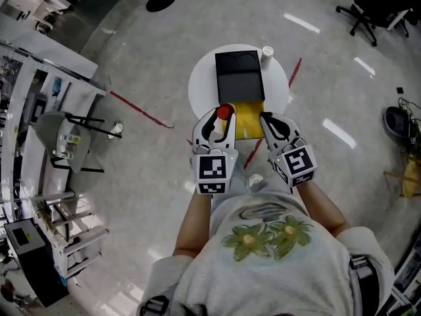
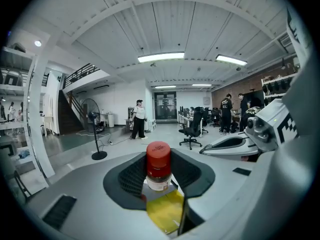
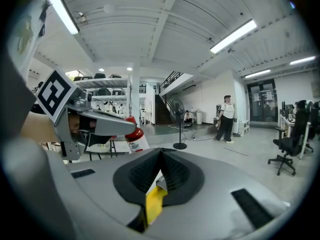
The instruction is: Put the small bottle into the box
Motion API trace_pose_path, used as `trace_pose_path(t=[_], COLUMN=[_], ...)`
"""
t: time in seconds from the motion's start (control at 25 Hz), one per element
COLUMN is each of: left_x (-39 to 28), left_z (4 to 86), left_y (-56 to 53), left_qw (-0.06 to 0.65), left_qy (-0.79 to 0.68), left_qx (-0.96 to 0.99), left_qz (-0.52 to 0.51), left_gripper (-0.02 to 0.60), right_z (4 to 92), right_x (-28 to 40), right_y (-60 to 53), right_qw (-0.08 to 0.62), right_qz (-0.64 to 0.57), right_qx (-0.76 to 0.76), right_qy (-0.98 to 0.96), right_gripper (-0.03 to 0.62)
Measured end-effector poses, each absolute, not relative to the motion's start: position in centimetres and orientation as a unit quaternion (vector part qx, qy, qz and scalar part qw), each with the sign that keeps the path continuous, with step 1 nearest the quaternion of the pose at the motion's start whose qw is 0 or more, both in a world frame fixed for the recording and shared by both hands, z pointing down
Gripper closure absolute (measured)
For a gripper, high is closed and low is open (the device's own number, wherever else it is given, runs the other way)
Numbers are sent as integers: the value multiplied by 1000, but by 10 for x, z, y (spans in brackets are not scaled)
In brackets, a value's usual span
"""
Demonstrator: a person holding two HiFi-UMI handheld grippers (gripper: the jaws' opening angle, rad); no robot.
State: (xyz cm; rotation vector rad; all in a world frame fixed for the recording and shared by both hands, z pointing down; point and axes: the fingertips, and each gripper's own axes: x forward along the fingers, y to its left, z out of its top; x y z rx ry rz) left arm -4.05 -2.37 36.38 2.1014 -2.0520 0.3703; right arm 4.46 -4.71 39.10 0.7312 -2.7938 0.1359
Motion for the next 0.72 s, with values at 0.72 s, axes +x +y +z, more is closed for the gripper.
trace_pose_path(t=[0.72], left_x=[-51], left_z=[385], left_y=[-57], left_qw=[106], left_qy=[-653], left_qx=[737], left_qz=[139], left_gripper=[437], right_z=[404], right_x=[19], right_y=[-80], right_qw=[135], right_qz=[59], right_qx=[269], right_qy=[-952], right_gripper=[591])
